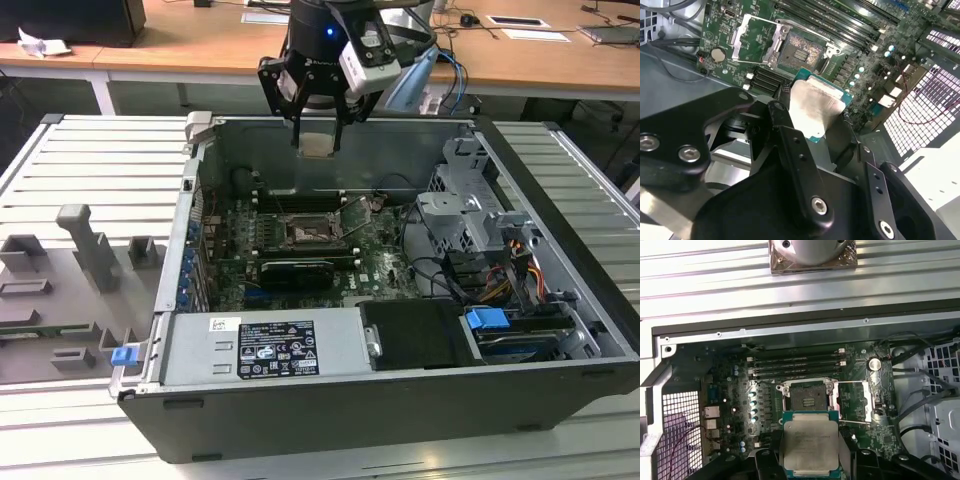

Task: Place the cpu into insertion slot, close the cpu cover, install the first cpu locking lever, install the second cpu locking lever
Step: 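Place the cpu into insertion slot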

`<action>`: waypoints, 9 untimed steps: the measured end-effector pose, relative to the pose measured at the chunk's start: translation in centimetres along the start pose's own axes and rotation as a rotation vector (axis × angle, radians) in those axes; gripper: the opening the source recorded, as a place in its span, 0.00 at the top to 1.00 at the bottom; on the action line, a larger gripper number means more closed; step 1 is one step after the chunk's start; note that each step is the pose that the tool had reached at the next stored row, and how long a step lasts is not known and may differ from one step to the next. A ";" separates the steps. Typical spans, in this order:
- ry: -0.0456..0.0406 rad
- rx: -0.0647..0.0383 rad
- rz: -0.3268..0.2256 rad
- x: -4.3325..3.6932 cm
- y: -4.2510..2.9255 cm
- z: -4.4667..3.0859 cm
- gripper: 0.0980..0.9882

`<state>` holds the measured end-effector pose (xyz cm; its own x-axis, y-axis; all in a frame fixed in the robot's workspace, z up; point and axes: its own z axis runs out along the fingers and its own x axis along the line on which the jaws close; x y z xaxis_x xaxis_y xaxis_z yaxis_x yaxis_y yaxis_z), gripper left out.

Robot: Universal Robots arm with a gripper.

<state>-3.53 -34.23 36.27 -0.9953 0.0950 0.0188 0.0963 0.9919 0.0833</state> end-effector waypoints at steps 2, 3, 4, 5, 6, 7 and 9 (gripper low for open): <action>-0.0005 0.001 0.006 0.00 -0.01 0.08 0.52; -0.0008 0.001 0.009 0.00 -0.01 0.09 0.52; -0.0009 0.000 0.011 0.00 -0.01 0.10 0.52; -0.0011 0.000 0.013 0.00 -0.01 0.11 0.52; -0.0014 0.000 0.017 0.00 -0.01 0.12 0.52; -0.0018 0.000 0.021 0.00 -0.01 0.12 0.52; -0.0024 0.000 0.028 0.00 -0.01 0.12 0.52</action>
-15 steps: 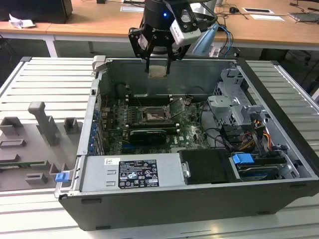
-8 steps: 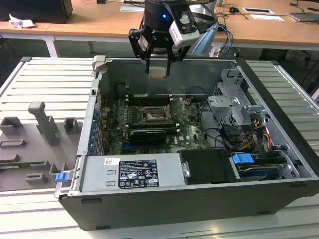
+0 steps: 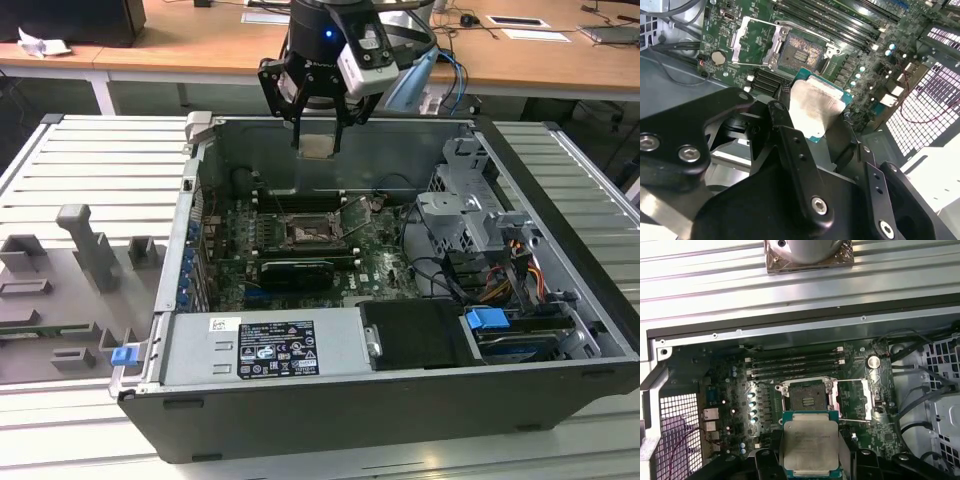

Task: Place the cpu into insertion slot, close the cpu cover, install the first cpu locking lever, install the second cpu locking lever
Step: 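Place the cpu into insertion slot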

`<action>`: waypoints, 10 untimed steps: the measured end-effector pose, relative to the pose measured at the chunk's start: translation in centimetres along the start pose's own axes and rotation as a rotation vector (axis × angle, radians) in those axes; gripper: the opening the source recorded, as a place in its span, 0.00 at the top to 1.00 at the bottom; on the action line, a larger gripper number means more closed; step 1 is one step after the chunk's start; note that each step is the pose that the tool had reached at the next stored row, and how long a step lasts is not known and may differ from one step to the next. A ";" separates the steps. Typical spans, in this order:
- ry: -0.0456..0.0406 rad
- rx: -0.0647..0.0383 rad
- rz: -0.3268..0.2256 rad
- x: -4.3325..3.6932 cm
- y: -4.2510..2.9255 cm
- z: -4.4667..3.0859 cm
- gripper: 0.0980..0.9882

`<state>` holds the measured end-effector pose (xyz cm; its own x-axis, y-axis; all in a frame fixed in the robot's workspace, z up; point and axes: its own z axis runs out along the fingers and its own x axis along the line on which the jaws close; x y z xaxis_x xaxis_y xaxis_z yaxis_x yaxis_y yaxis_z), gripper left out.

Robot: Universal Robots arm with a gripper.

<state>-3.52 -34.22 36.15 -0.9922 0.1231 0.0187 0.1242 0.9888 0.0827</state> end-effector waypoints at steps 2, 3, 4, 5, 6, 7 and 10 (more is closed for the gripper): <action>-0.0002 0.000 0.003 0.00 0.00 0.00 0.52; -0.0005 0.000 0.006 0.00 0.00 0.01 0.52; -0.0009 0.000 0.011 0.00 0.00 0.02 0.52; -0.0010 0.000 0.013 0.00 0.00 0.02 0.52; -0.0012 0.000 0.015 0.00 0.00 0.02 0.52; -0.0014 0.000 0.018 0.00 0.00 0.02 0.52; -0.0021 0.000 0.026 0.00 0.00 0.03 0.52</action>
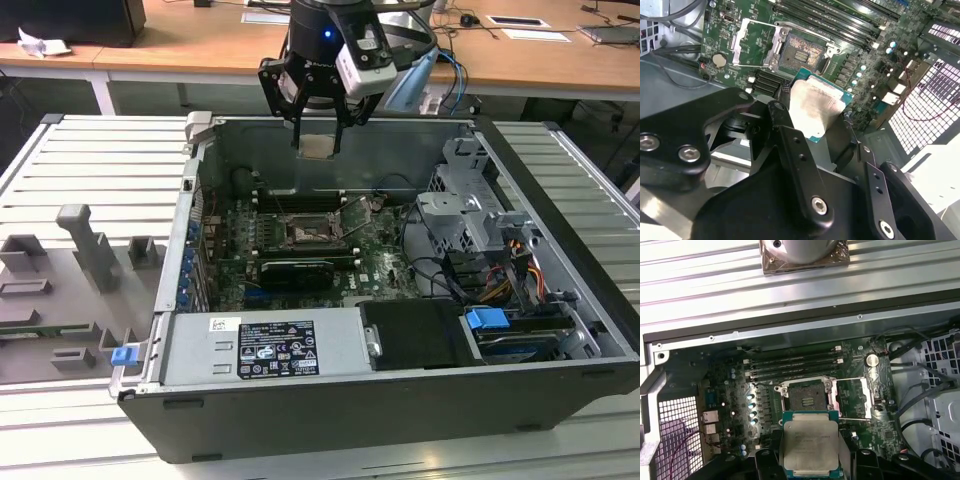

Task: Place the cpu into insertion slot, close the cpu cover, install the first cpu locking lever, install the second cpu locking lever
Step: 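Place the cpu into insertion slot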

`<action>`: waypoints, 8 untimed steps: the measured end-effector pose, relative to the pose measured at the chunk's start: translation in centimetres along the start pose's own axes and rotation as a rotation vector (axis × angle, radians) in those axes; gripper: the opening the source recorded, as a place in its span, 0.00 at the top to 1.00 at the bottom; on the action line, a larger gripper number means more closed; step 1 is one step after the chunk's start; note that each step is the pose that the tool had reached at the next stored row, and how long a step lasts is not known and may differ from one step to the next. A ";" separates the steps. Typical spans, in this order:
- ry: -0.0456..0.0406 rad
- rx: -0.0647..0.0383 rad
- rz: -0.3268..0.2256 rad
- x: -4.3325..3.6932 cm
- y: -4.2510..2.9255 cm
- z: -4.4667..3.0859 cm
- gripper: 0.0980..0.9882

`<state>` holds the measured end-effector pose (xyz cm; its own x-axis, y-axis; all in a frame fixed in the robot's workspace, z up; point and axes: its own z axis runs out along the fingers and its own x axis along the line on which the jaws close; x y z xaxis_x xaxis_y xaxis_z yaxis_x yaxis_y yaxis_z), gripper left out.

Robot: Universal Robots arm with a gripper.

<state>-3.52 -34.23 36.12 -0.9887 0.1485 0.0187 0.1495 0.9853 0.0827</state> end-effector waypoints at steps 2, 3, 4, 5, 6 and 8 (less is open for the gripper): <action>-0.0003 0.000 0.004 0.00 0.00 0.00 0.52; -0.0004 0.000 0.006 0.00 0.00 0.00 0.52; -0.0006 0.000 0.008 0.00 0.00 0.01 0.52; -0.0007 0.000 0.009 0.00 0.00 0.01 0.52; -0.0009 0.000 0.011 0.00 0.00 0.01 0.52; -0.0012 0.000 0.015 0.00 0.00 0.01 0.52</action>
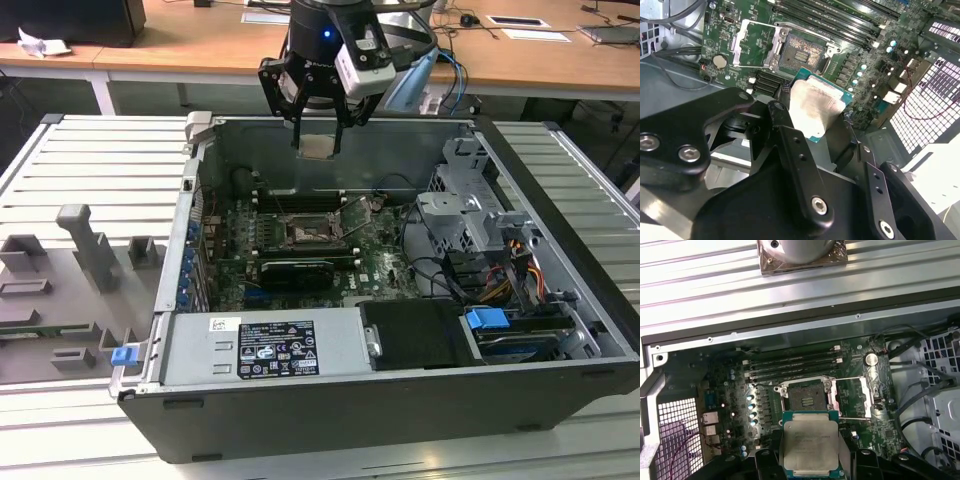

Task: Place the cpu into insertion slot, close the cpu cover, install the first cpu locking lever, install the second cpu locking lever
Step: 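Place the cpu into insertion slot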

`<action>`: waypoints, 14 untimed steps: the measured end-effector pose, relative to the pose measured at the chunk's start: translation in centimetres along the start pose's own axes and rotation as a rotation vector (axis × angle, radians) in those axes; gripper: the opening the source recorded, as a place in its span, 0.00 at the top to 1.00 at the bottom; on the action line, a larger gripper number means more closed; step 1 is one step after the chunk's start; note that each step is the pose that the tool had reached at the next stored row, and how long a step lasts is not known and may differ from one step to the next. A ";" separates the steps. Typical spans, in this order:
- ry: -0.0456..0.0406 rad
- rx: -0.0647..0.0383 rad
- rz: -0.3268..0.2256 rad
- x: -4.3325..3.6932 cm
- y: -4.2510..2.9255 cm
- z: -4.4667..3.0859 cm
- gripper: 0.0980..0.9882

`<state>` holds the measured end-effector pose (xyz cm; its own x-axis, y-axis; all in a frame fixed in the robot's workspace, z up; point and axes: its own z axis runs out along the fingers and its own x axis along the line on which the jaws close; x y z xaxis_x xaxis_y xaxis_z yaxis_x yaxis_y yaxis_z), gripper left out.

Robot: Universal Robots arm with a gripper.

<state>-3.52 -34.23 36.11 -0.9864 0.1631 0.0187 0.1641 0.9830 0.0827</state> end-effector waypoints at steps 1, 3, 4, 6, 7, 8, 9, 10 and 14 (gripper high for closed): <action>-0.0002 0.000 0.002 0.00 0.00 0.00 0.52; -0.0005 0.000 0.006 0.00 0.00 0.01 0.52; -0.0008 0.000 0.009 0.00 0.00 0.02 0.52; -0.0011 0.000 0.014 0.00 0.00 0.03 0.52; -0.0014 0.000 0.017 0.00 0.00 0.03 0.52; -0.0016 0.000 0.019 0.00 0.00 0.04 0.52; -0.0018 0.000 0.023 0.00 0.00 0.04 0.52; -0.0021 0.000 0.025 0.00 0.00 0.05 0.52; -0.0031 -0.001 0.037 0.00 -0.01 0.06 0.52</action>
<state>-3.52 -34.23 36.05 -0.9797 0.1994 0.0187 0.2002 0.9763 0.0827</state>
